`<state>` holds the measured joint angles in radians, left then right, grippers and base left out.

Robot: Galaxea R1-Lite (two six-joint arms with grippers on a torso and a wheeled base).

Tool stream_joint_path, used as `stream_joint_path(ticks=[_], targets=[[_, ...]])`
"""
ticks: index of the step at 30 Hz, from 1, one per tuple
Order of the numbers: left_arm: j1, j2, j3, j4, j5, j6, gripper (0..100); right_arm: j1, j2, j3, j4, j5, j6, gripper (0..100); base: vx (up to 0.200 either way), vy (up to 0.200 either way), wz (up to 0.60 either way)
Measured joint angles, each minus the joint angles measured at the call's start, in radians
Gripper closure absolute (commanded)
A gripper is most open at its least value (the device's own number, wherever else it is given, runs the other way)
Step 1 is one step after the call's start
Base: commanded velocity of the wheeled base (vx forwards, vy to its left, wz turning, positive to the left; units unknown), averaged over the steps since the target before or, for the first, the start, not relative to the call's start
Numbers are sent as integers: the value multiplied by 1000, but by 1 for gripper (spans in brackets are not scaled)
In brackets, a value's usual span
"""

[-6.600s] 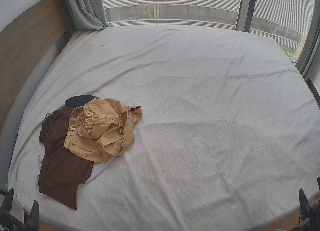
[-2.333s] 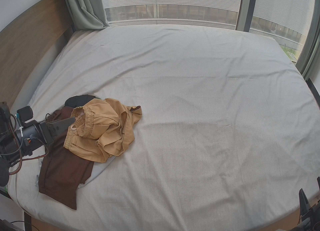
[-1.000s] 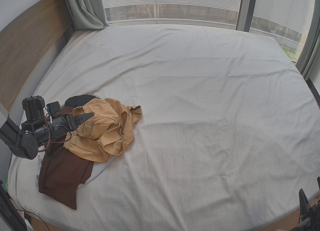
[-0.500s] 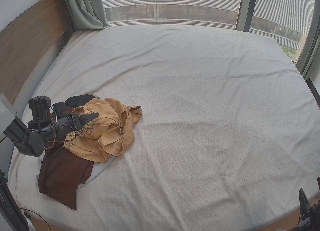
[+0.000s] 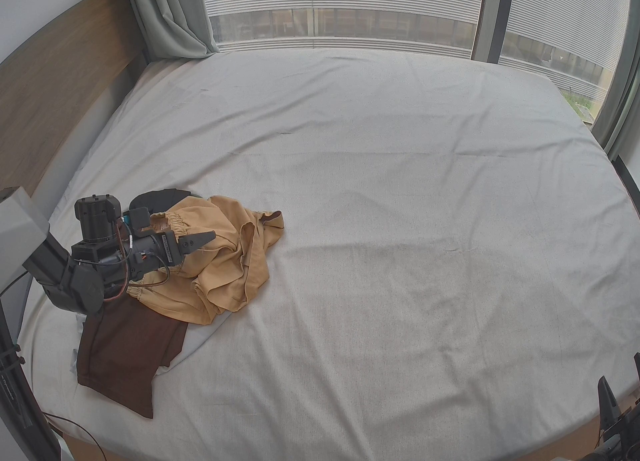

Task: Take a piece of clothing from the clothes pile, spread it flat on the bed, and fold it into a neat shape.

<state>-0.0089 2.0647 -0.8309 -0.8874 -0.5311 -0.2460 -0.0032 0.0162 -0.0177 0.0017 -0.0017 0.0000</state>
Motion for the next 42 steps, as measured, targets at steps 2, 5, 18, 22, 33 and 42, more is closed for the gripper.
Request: stream_joint_path(ticks=[2, 5, 18, 22, 33, 42], targets=[[-2, 4, -1, -1, 0, 0, 0, 1, 0, 0, 0, 0, 0, 0, 0, 0, 0], [-4, 9, -4, -3, 0, 0, 0, 1, 0, 0, 0, 0, 0, 0, 0, 0, 0], [-3, 30, -13, -1, -7, 6, 100, 2, 0, 0, 0, 0, 0, 0, 0, 0, 0], [-2, 43, -17, -2, -7, 7, 100, 2, 0, 0, 0, 0, 1, 0, 0, 0, 0], [4, 28, 20, -2, -26, 0, 100, 0, 0, 0, 0, 0, 2, 0, 0, 0, 0], [8, -45, 78, -3, -27, -52, 100, 0, 0, 0, 0, 0, 3, 0, 0, 0, 0]])
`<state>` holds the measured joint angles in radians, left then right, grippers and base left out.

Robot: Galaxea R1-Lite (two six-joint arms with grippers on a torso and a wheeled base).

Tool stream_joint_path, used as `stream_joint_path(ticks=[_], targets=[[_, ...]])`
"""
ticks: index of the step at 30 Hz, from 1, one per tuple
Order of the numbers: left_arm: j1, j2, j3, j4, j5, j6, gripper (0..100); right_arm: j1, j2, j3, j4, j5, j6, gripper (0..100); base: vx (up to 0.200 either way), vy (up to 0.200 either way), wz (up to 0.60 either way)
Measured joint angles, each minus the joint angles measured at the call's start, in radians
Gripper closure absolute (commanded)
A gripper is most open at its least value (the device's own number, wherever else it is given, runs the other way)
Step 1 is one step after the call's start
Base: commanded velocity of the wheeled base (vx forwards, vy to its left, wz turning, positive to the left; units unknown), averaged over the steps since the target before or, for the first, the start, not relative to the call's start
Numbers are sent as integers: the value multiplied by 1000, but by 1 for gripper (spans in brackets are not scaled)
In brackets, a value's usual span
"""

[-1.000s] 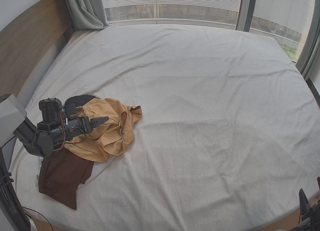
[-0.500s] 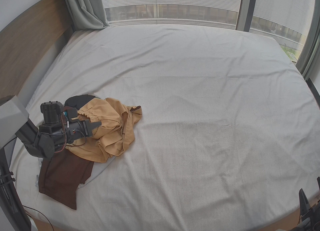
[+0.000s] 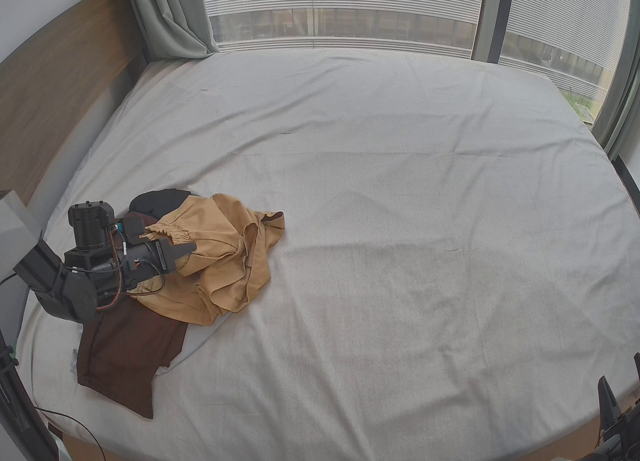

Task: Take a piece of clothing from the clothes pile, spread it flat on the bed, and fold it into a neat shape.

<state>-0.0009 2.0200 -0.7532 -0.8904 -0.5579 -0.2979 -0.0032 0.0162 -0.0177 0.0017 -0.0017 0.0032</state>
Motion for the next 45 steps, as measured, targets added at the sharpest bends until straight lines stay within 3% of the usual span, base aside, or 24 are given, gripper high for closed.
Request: stream_joint_path(ticks=[23, 45], targets=[[1, -169, 86, -15, 15, -12, 100, 0, 0, 0, 0, 0, -2, 0, 0, 0, 0], [-6, -338, 252, -24, 19, -14, 100, 0, 0, 0, 0, 0, -2, 0, 0, 0, 0]])
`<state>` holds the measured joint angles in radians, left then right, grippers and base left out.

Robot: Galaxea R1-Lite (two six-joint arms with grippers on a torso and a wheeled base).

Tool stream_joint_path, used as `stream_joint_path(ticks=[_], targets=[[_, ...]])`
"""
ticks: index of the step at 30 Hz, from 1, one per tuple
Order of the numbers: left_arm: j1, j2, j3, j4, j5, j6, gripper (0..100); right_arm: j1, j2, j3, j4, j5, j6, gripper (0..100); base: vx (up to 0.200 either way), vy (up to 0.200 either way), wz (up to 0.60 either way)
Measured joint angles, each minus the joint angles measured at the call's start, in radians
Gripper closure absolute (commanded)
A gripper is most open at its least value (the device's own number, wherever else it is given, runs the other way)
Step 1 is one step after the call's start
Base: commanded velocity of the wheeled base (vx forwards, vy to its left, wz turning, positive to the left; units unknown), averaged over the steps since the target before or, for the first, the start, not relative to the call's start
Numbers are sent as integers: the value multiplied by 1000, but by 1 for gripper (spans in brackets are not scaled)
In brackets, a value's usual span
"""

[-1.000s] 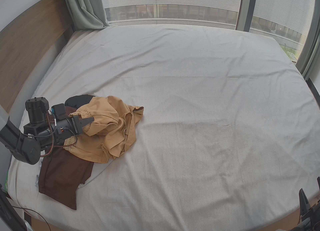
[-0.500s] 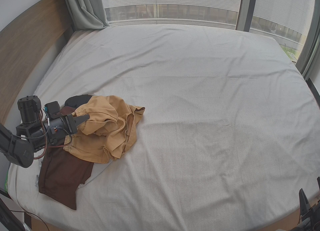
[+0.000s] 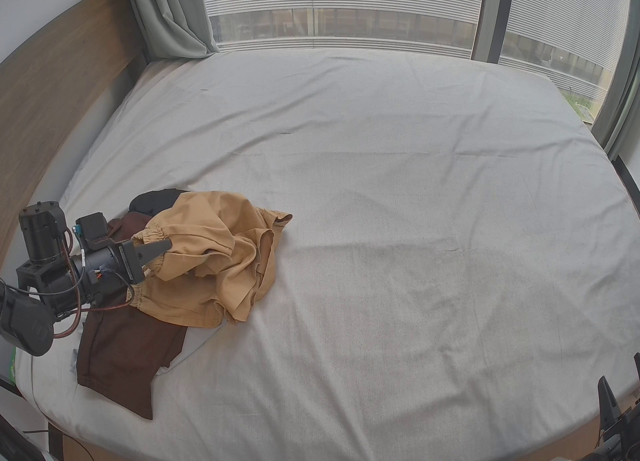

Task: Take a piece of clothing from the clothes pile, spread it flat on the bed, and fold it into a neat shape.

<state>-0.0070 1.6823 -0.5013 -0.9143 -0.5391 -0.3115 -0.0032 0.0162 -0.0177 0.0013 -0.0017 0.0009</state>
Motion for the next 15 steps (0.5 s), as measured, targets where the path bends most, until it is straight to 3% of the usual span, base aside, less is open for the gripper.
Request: stream_joint_path(ticks=[15], targets=[[-97, -143, 60, -34, 76, -124, 100, 0, 0, 0, 1, 0, -1, 0, 0, 0, 0]])
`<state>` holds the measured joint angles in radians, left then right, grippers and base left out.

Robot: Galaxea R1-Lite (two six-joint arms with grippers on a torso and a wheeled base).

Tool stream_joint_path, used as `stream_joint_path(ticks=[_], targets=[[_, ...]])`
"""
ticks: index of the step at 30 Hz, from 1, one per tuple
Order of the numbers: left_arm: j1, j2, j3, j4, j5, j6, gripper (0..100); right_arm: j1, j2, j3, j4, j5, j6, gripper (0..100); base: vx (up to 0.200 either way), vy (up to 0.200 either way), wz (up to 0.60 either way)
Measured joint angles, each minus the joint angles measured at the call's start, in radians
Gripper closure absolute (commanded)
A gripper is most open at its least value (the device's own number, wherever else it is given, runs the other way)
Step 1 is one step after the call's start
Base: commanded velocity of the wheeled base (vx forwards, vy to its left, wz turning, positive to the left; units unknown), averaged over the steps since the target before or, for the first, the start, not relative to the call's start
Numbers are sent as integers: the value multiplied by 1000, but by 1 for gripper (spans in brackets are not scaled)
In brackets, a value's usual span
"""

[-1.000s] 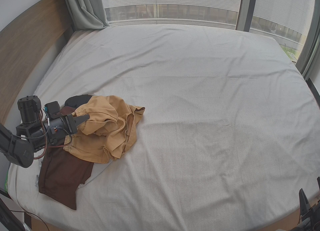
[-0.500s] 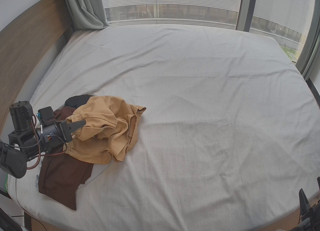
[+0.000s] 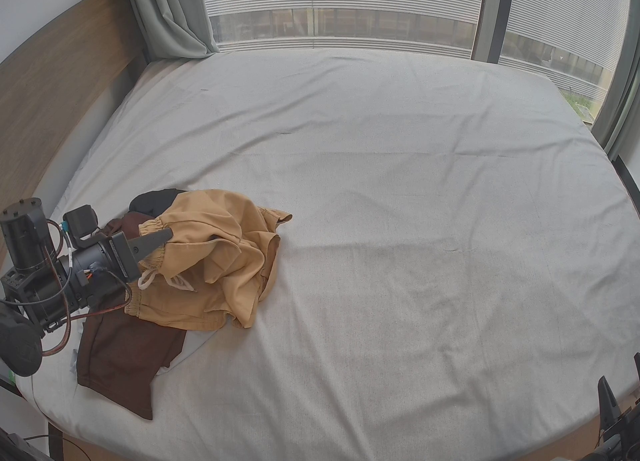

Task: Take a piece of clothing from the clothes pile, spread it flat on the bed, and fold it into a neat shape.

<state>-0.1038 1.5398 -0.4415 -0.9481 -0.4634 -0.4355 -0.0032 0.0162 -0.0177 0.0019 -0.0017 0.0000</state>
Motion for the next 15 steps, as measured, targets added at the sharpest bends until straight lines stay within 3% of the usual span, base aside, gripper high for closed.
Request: stream_joint_path(ticks=[15], targets=[[-190, -70, 4, -3, 226, -112, 100, 0, 0, 0, 0, 2, -1, 0, 0, 0, 0]])
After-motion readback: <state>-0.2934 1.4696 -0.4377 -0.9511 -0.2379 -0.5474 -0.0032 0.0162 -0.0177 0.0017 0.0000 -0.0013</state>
